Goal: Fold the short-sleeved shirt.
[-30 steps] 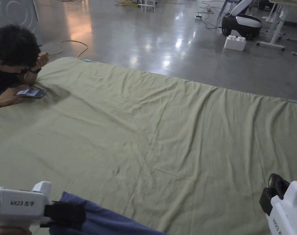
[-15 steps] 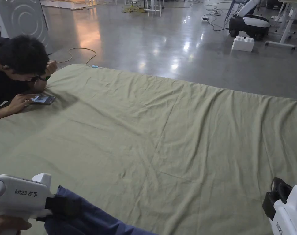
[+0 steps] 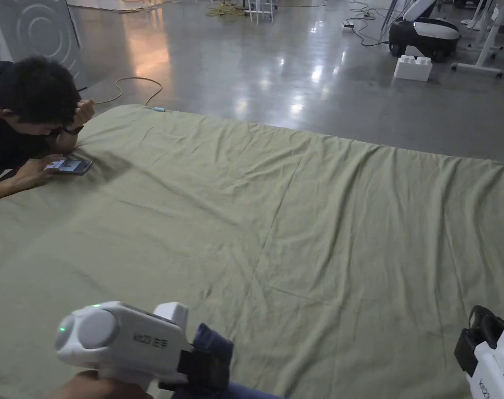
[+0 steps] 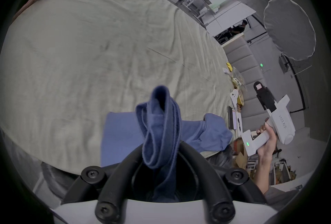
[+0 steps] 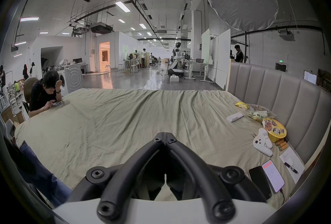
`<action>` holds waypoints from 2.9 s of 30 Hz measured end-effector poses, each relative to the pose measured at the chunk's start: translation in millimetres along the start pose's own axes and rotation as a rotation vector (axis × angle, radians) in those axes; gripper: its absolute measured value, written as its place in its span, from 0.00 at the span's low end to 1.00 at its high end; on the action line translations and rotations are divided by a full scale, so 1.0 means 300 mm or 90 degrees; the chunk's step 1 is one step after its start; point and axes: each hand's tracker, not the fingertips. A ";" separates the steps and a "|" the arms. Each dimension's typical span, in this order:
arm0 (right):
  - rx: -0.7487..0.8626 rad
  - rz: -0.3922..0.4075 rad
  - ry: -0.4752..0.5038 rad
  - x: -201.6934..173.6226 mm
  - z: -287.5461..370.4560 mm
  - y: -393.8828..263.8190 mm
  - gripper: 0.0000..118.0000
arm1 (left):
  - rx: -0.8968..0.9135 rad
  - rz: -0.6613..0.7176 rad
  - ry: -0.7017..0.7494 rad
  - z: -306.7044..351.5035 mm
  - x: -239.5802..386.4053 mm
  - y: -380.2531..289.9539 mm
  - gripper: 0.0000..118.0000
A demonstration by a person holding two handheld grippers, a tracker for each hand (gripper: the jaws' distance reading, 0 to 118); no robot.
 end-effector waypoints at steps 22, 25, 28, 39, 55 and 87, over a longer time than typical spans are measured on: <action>-0.028 -0.014 -0.027 0.063 0.021 -0.050 0.01 | -0.071 -0.025 0.052 -0.386 0.200 -0.120 0.47; -0.030 -0.016 -0.028 0.070 0.025 -0.051 0.01 | -0.078 -0.030 0.037 -0.346 0.207 -0.112 0.54; -0.029 -0.015 -0.031 0.077 0.033 -0.051 0.01 | -0.064 -0.048 0.028 -0.290 0.206 -0.096 0.54; -0.037 -0.027 -0.039 0.105 0.050 -0.069 0.01 | -0.030 -0.059 0.091 -0.250 0.163 -0.111 0.20; -0.055 -0.028 -0.034 0.102 0.048 -0.108 0.01 | -0.101 -0.072 0.003 -0.498 0.232 -0.239 0.15; -0.061 -0.043 -0.013 0.054 0.053 -0.065 0.01 | -0.005 0.164 -0.289 -0.351 -0.447 -0.192 0.58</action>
